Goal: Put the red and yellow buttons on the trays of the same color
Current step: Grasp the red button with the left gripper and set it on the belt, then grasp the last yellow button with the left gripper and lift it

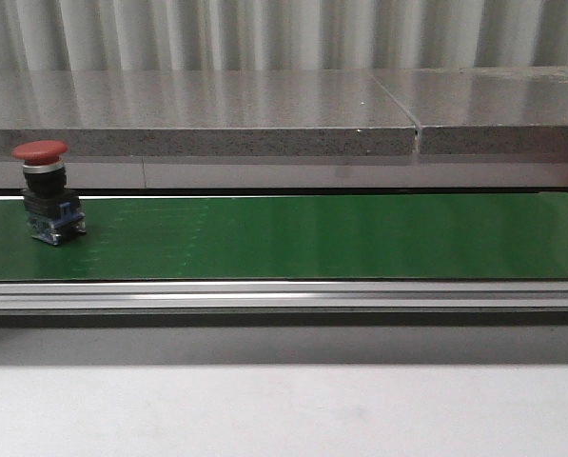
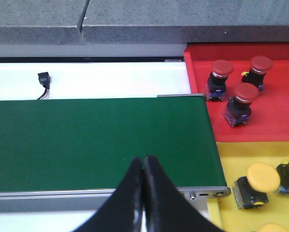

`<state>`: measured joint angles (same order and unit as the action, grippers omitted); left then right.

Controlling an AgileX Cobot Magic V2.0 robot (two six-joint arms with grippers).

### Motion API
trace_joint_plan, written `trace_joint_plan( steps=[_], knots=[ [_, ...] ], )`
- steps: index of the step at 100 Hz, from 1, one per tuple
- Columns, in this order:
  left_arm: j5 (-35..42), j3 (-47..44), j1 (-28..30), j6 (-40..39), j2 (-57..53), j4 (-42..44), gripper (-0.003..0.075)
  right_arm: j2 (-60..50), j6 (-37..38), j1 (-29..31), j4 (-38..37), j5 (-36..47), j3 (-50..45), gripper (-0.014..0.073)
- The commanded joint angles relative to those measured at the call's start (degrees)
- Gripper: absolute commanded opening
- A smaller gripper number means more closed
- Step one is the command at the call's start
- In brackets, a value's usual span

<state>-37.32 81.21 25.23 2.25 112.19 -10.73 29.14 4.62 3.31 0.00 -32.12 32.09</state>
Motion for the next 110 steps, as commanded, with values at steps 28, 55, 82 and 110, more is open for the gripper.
trace_joint_plan(
  steps=[28,55,82,110],
  knots=[
    [1.9,9.0,0.0,0.1,3.2,-0.8,0.0648,0.0,-0.4,-0.2,-0.6,4.3,1.4,-0.0067],
    [1.8,9.0,0.0,0.1,3.5,-0.9,0.0383,0.0,-0.4,-0.2,-0.6,4.3,1.4,-0.0067],
    [-0.3,9.0,-0.3,0.1,1.8,-1.6,-0.002,0.0,-0.4,-0.2,-0.6,4.3,1.4,-0.0067],
    [-2.7,9.0,-2.2,0.3,-7.5,-1.2,-0.002,0.0,-0.4,-0.2,-0.6,4.3,1.4,-0.0067]
  ],
)
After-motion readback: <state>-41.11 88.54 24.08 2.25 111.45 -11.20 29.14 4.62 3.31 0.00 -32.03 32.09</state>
